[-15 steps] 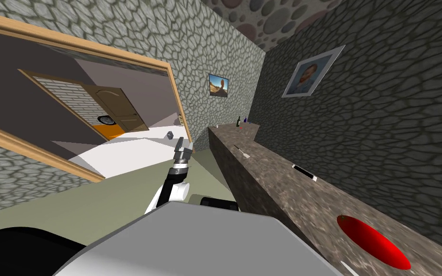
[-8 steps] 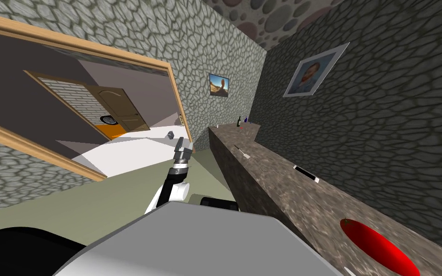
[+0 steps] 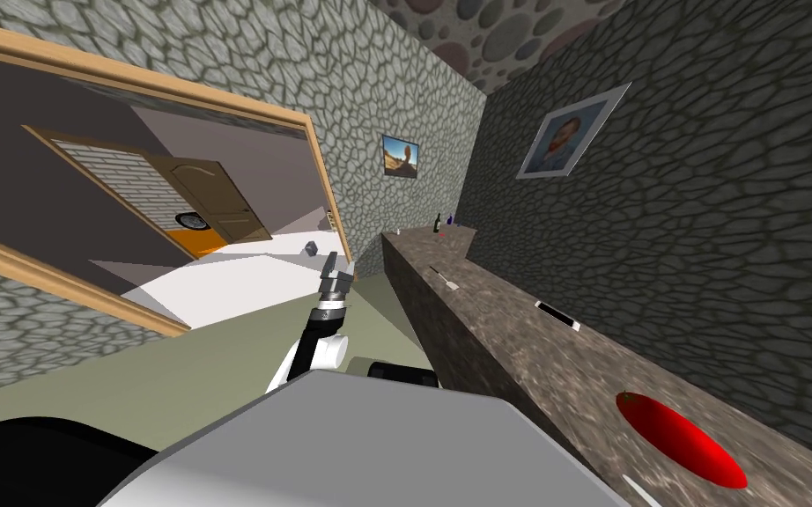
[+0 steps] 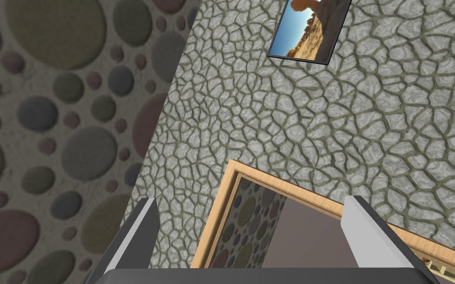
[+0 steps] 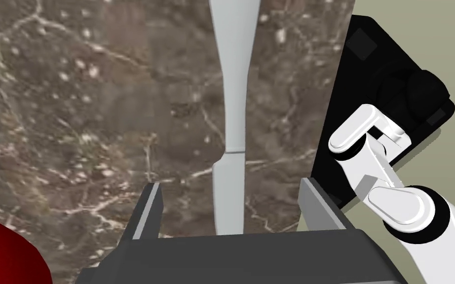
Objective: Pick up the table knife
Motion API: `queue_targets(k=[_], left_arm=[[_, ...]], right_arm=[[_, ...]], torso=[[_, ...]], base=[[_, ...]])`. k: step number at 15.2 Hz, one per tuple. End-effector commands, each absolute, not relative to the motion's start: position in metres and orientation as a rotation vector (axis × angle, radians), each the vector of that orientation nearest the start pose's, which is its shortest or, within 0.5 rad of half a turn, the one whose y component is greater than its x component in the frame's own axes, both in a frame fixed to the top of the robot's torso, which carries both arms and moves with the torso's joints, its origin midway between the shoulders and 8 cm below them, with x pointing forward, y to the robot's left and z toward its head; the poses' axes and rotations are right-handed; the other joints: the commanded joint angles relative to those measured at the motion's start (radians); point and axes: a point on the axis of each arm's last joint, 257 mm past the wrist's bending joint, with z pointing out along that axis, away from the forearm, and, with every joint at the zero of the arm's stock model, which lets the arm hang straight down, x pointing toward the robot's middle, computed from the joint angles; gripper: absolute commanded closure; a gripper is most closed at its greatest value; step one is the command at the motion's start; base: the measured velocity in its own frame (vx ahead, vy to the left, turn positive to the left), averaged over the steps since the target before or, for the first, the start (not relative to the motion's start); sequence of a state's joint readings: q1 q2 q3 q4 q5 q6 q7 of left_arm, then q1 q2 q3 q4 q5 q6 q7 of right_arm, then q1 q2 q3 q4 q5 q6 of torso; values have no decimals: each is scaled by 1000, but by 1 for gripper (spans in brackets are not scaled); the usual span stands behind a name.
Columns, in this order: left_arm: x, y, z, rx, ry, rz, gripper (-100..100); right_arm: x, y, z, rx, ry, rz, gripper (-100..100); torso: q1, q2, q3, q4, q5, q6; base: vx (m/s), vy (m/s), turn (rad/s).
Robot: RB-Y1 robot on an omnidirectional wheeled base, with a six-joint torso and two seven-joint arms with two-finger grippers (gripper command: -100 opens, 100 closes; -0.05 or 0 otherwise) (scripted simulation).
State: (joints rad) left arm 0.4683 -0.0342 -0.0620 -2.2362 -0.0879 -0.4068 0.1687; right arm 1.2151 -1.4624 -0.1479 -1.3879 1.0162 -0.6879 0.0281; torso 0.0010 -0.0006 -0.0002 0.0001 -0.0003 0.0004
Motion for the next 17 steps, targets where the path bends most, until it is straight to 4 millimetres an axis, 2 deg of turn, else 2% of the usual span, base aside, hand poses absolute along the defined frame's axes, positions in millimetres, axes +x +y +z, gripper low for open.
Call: queue_targets(k=[1, 3, 4, 5, 9, 10, 11, 12, 13, 15, 16, 17], left_arm=[[374, 252, -3, -793, 664, -1447, 0], [374, 252, -3, -793, 664, -1447, 0], [374, 252, -3, -793, 664, -1447, 0], [374, 252, -3, -793, 664, -1447, 0], [374, 252, -3, -793, 663, -1448, 0], [374, 252, -3, -793, 663, -1448, 0], [374, 252, -3, -793, 664, -1447, 0], [374, 252, -3, -793, 664, -1447, 0], [374, 252, -3, -793, 664, -1447, 0], [374, 252, -3, -793, 664, -1447, 0], [374, 252, -3, -793, 664, -1447, 0], [374, 252, -3, -793, 664, -1447, 0]], right_arm=[[-22, -629, -353, -923, 2960, -5, -100], [-33, -625, -361, -907, 2965, -2, -100], [-27, -627, -357, -916, 2963, 0, -100], [-19, -630, -350, -928, 2958, -6, 100], [0, -636, -337, -958, 2948, -7, 100], [-4, -635, -340, -951, 2951, -7, 100], [-5, -644, -332, -975, 2973, -18, -100], [-4, -638, -337, -960, 2958, -12, -100], [-18, -638, -345, -941, 2970, -21, -100], [-29, -637, -352, -926, 2977, -26, -100], [-22, -637, -349, -934, 2973, -21, -100], [-13, -639, -341, -949, 2966, -18, 100]], torso=[[0, 0, 0, 0, 0, 0], [-2, -2, -1, 0, 0, 0], [-3, -2, -1, -1, -1, 0], [-2, -2, -1, -1, 0, 0], [-1, 2, 1, 1, -2, -1], [-2, 2, 1, 1, -2, -1], [-3, 2, 1, 1, -3, -1], [-6, 2, 1, 1, -3, 0], [-7, 1, 1, 1, -4, -1], [-7, -1, 0, 0, -4, -1], [-7, -2, -1, 0, -4, -1], [-7, -2, -1, 0, -4, -1]], base=[[45, -36, 144], [48, -49, 98], [22, -29, 27], [-6, 2, -86], [-36, 37, -103], [-20, 21, -18], [-18, -30, -70], [-14, -32, -36], [12, -8, 79], [36, 3, 124], [26, 3, 34], [-2, 1, -95]])
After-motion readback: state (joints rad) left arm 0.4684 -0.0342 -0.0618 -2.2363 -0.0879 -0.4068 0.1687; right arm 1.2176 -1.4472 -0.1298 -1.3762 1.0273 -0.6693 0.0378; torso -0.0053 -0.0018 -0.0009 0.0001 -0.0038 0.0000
